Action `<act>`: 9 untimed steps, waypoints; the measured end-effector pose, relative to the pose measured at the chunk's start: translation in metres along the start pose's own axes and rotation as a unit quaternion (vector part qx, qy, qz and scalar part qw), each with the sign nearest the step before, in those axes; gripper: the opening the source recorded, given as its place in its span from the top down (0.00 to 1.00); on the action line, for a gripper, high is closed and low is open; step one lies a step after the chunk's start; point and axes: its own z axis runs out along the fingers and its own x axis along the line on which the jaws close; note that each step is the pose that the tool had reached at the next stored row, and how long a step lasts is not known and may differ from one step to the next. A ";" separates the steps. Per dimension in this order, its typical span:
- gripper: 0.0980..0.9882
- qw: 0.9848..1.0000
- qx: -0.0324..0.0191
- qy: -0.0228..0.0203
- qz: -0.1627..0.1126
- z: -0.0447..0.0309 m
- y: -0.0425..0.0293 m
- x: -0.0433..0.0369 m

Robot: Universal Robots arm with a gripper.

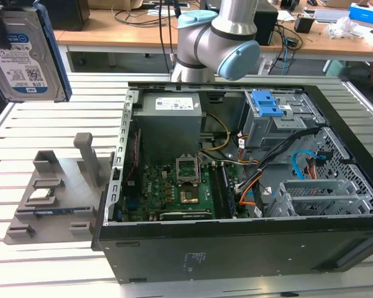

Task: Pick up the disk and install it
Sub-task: 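Pick up the disk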

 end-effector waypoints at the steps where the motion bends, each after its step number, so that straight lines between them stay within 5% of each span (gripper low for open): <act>1: 0.70 1.000 0.000 0.000 0.000 -0.0022 0.0001 0.0000; 9: 0.70 1.000 0.000 0.000 0.000 -0.0182 0.0007 0.0001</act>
